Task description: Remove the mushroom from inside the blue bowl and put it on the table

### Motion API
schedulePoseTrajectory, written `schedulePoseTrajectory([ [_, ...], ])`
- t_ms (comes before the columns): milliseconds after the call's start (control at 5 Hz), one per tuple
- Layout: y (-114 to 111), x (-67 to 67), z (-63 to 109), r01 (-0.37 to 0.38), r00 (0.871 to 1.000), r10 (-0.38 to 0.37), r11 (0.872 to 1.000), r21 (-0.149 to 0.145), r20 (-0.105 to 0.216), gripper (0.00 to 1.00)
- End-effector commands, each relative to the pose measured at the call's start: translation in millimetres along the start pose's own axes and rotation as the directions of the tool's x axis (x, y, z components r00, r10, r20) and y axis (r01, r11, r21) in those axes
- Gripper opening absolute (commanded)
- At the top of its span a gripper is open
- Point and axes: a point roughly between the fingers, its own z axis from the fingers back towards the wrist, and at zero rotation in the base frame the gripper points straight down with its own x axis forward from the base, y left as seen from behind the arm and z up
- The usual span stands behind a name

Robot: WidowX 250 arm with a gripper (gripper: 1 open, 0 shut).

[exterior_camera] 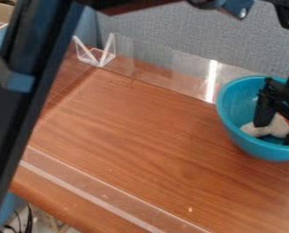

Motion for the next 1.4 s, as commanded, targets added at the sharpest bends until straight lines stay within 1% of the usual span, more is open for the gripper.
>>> schedulePoseTrajectory([
  [0,4.9,0.2,22.0,-0.015,0.998,0.014,1.000,0.014,0.066,1.00],
  [1200,11.1,2.0,16.1,-0.061,0.995,0.060,0.998,0.004,0.077,1.00],
])
